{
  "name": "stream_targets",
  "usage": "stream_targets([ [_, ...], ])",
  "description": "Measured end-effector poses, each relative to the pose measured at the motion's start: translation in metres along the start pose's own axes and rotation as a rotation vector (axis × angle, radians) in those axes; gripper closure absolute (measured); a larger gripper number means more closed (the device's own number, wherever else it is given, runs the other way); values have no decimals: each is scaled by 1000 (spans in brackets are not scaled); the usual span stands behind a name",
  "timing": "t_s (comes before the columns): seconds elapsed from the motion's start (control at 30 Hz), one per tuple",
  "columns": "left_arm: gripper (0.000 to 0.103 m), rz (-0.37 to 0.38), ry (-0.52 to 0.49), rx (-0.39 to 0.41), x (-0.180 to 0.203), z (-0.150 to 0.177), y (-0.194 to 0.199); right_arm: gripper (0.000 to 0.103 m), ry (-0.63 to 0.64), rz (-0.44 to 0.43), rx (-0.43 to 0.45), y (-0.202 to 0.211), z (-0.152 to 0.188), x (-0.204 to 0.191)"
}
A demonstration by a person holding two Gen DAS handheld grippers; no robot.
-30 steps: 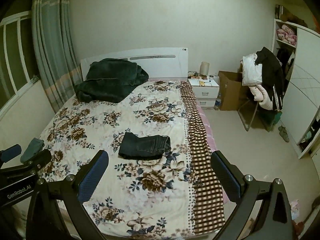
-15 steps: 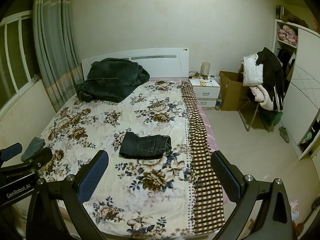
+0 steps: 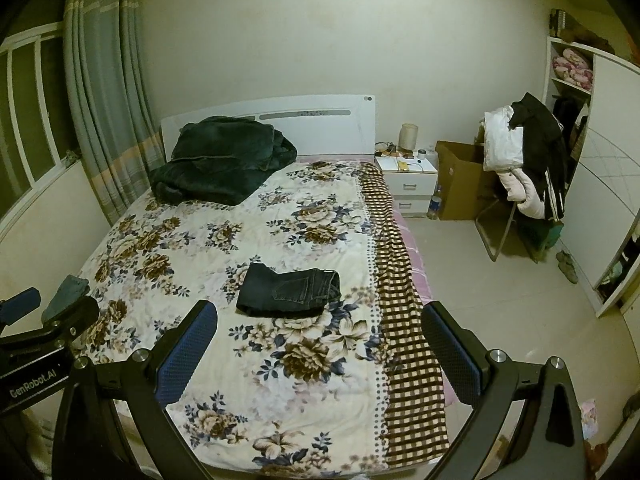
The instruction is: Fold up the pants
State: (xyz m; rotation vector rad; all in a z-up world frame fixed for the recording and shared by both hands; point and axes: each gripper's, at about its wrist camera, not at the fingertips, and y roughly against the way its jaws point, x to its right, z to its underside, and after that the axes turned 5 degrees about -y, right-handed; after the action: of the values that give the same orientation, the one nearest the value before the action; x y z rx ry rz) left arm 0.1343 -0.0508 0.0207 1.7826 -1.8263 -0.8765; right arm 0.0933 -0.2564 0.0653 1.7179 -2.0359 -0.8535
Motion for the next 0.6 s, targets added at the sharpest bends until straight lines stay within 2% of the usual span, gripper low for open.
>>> stream_targets([
  [0.07,2,-7,6,5,2,-1,1,0,0,1,-1,0,0,0],
  [0.6,2,8,20,11,-2,-1,5,0,7,1,-3,-1,2,4],
])
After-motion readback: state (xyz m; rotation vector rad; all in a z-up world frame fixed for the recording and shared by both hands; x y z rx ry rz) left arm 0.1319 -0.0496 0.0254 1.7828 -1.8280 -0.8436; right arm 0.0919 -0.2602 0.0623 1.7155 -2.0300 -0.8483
